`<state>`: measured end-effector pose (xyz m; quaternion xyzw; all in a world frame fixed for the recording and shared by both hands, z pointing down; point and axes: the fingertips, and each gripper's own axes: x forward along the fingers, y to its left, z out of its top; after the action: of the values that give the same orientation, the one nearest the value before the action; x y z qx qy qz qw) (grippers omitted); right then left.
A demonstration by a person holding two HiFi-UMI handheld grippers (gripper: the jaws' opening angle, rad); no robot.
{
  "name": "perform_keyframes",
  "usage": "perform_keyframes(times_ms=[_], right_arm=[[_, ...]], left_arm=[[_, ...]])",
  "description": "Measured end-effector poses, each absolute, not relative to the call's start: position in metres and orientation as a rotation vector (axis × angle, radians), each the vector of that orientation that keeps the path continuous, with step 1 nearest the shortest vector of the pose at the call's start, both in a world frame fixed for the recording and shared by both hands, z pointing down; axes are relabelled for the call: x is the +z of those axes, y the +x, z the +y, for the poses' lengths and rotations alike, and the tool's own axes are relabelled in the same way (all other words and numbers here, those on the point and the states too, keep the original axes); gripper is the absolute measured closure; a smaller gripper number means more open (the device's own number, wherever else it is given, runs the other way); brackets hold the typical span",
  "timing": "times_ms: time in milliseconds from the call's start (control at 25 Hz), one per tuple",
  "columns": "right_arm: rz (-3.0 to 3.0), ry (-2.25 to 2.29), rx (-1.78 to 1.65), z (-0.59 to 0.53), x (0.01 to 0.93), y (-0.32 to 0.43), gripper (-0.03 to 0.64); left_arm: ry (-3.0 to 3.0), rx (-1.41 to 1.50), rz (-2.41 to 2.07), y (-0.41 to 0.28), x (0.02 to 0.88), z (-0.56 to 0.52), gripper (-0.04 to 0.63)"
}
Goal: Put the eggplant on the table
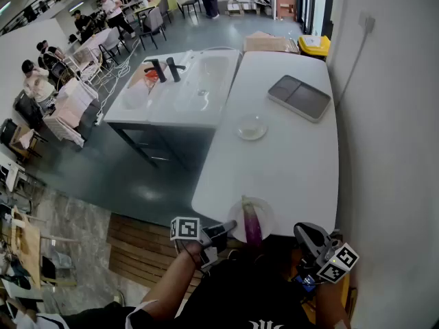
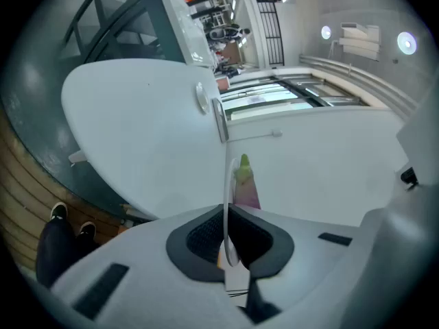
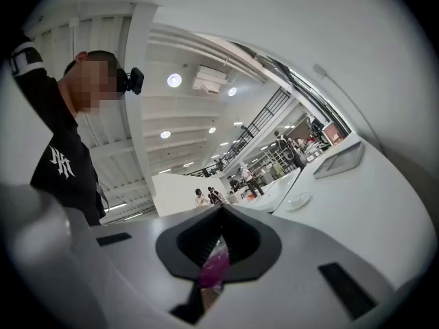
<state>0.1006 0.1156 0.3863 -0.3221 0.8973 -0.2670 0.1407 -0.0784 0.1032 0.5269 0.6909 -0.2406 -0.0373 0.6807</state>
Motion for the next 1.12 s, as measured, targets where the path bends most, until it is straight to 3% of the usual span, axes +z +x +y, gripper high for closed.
perform_keyframes(times_ms=[480, 1120], right_arm=[[2.594, -1.004, -0.716, 0.076, 0.403, 0.094, 0.614], [2.636, -1.029, -0.71, 0.068, 0.406, 0.057, 0.611]], left_arm=[[1.616, -0.03, -0.515, -0.042, 0.522, 0.082, 0.583], [1.621, -0.026, -0.494, -0.086, 0.524, 0.07, 0.583]])
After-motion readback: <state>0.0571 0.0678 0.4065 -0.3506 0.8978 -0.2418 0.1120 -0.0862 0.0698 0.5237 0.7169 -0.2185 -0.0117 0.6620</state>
